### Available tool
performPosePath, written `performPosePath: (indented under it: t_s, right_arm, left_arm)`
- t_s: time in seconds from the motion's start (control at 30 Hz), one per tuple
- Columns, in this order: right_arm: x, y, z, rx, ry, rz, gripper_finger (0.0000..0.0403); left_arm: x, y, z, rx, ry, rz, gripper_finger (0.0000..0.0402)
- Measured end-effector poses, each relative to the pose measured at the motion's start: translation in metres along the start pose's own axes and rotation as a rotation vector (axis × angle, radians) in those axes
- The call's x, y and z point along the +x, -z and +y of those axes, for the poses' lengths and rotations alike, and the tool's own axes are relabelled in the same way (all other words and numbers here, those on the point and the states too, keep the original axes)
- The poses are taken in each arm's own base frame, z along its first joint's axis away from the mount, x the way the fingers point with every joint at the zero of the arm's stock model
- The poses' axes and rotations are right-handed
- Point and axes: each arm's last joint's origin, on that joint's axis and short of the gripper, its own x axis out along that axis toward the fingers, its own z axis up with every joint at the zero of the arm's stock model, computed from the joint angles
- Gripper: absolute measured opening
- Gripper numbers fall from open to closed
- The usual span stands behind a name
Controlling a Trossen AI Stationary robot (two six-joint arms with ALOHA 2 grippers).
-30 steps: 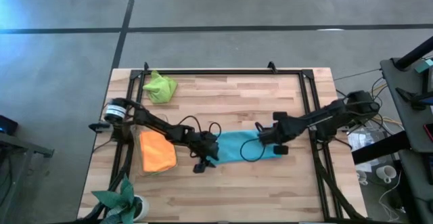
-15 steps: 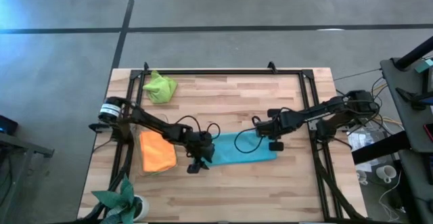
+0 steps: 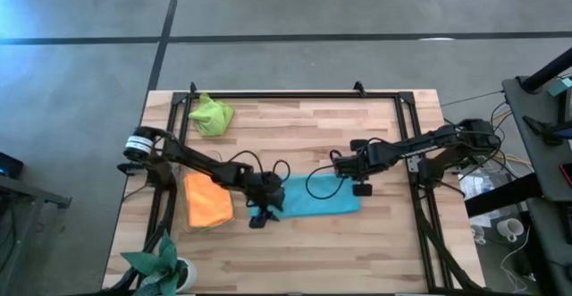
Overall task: Fold microfiber towels
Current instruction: Fold the blue microfiber towel on the table
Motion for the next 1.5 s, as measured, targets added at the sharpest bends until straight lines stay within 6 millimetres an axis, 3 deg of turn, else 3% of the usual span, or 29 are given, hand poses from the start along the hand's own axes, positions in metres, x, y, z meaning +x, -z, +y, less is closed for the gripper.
performPosePath:
  t_s: [0.1, 0.27, 0.4, 0.57, 0.7, 0.87, 0.97, 1.1, 1.2, 1.3, 1.5]
  right_arm:
    - [-0.007, -0.01, 0.005, 0.048, -0.048, -0.065, 0.0075]
    - [-0.007, -0.023, 0.023, 0.097, -0.299, -0.231, 0.0075]
    - [-0.001, -0.017, 0.038, 0.078, -0.365, -0.233, 0.0075]
    - [0.01, -0.004, 0.043, 0.004, -0.338, -0.195, 0.0075]
    - [0.021, 0.0, 0.027, -0.067, -0.165, -0.193, 0.0075]
    - [0.027, -0.005, -0.011, -0.182, 0.178, -0.175, 0.0075]
    - [0.016, -0.02, -0.034, -0.166, 0.337, -0.201, 0.0075]
    - [-0.01, -0.032, -0.046, -0.073, 0.315, -0.222, 0.0075]
    - [-0.023, -0.034, -0.038, 0.02, 0.073, -0.247, 0.0075]
    - [-0.021, -0.031, -0.019, 0.103, -0.164, -0.246, 0.0075]
    - [0.0, -0.01, 0.025, 0.176, -0.179, -0.196, 0.0075]
  left_arm:
    - [-0.002, -0.006, 0.007, 0.022, -0.147, -0.039, 0.0164]
    - [-0.009, -0.004, 0.029, 0.011, -0.355, -0.046, 0.0164]
    - [-0.01, 0.009, 0.045, -0.032, -0.393, -0.005, 0.0164]
    - [-0.004, 0.015, 0.042, -0.031, -0.309, 0.013, 0.0164]
    - [0.003, 0.009, 0.026, 0.007, -0.182, -0.03, 0.0164]
    - [0.006, -0.01, 0.012, 0.065, -0.15, -0.139, 0.0164]
    - [0.004, -0.02, 0.011, 0.072, -0.164, -0.177, 0.0164]
    - [0.002, -0.025, 0.015, 0.065, -0.263, -0.197, 0.0164]
    - [0.002, -0.026, 0.025, 0.056, -0.349, -0.224, 0.0164]
    - [0.008, -0.025, 0.042, 0.04, -0.383, -0.259, 0.0164]
    - [0.034, -0.03, 0.078, 0.099, -0.435, -0.242, 0.0164]
